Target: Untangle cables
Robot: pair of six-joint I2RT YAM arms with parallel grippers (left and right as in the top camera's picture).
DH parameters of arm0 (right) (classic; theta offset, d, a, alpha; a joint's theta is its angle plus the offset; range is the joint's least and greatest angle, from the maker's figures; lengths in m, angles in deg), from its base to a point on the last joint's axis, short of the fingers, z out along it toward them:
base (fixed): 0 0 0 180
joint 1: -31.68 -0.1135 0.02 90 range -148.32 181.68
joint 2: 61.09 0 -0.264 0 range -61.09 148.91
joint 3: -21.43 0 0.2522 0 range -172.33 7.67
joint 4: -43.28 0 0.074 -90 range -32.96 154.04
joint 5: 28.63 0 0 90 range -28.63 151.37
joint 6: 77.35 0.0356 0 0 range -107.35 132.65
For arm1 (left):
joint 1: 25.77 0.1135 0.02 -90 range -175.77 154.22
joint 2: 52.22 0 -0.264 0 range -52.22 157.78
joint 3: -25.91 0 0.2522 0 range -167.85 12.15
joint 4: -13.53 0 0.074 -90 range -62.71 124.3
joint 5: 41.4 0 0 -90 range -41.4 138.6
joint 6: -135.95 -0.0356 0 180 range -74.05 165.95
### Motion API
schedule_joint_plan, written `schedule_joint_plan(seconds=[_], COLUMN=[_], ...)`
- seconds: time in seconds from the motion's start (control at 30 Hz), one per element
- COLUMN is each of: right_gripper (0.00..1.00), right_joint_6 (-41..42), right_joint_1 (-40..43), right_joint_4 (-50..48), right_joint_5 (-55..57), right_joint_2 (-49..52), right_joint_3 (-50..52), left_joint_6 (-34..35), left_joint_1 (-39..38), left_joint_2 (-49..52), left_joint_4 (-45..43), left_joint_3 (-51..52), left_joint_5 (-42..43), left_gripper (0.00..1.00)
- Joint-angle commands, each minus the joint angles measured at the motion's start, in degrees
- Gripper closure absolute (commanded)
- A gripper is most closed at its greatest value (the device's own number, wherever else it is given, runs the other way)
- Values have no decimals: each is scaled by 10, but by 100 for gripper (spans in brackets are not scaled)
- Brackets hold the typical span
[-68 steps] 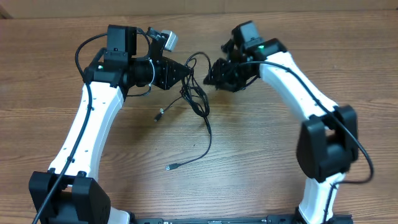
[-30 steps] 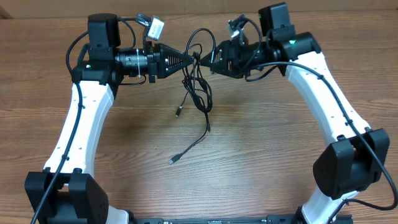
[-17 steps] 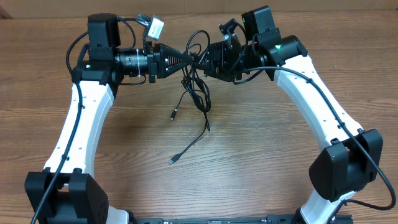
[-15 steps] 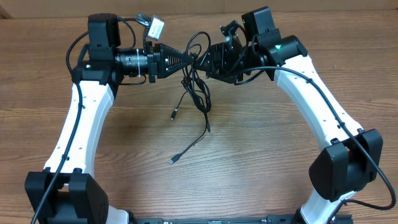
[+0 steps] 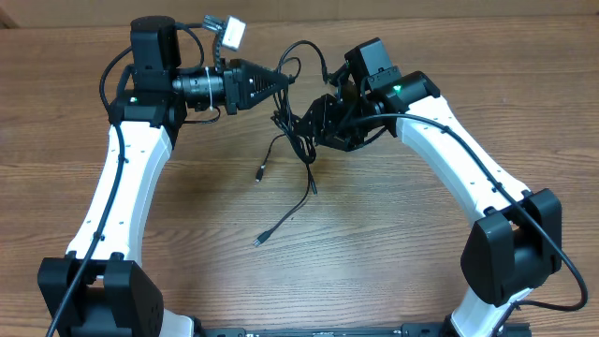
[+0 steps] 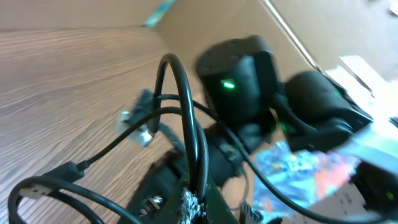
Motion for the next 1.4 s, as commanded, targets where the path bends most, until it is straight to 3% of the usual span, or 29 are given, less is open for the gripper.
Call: schedule_joint_plan(seconds=[0.0,0.23,0.37,0.7,0.93,1.17,1.37], right_gripper=[50,48,44,32,30,26,30], right_joint_6=[-24,-147,-203,-441,-535,-646,-709], right_joint_1=[6,24,31,31,31,26,3], right_joint_4=[7,45,50,71,86,85,81], right_joint_5=[2,1,-12,-38,-26,-100,-108], right_joint_2=[-4,-5,-10,-13,-13,-13,-13], right_joint_3=[1,-4,-23,-50,-27,-2,20], left_joint_6=[75,207,257,376,376,376,383], left_joint_1=[3,-1,-3,11,31,49,58], left_joint_2=[4,4,4,4,4,4,4], left_joint_4=[-3,82,150,189,190,189,189], left_joint_3=[-8,-8,-8,-8,-8,-8,-8], left_joint_5=[-74,-251,-289,-264,-187,-130,-89], left_gripper=[96,96,96,96,96,96,96])
